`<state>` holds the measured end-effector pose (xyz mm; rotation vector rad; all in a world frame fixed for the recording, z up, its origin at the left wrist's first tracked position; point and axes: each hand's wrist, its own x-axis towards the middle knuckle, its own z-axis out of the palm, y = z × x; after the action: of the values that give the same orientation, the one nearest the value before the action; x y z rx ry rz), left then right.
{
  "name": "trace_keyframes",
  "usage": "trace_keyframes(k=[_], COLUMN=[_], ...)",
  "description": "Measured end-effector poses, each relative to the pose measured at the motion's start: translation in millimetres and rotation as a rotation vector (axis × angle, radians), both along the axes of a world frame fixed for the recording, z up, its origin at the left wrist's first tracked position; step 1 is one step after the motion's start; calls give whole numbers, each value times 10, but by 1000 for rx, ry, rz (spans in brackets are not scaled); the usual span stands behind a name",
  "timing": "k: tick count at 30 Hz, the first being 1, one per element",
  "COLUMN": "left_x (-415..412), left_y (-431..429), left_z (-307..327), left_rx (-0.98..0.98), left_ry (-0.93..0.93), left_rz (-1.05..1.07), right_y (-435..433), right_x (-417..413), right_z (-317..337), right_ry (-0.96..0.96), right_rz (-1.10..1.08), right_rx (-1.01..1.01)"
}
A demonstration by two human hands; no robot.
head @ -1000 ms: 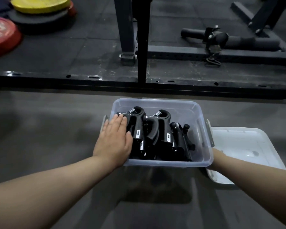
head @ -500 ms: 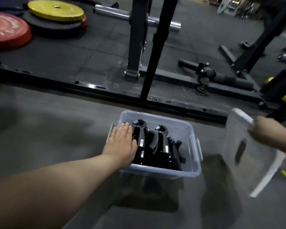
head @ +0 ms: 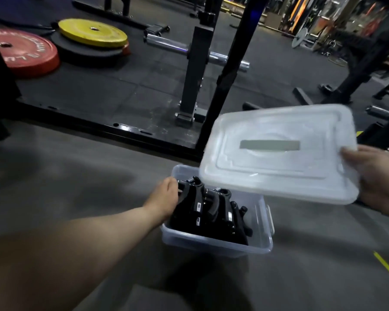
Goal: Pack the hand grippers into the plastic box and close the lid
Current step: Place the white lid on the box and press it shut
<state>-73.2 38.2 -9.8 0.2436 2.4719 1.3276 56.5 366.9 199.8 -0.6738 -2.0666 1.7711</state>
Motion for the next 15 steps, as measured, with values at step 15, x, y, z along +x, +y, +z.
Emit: trace_keyframes(k=[15], left_x=[12], left_y=[24], left_z=[-56], left_rx=[25], left_ry=[-57], left_rz=[69], right_y=[-241], right_x=[36], right_z=[-983], right_ry=[-457], right_rz=[22], right_rx=[-308])
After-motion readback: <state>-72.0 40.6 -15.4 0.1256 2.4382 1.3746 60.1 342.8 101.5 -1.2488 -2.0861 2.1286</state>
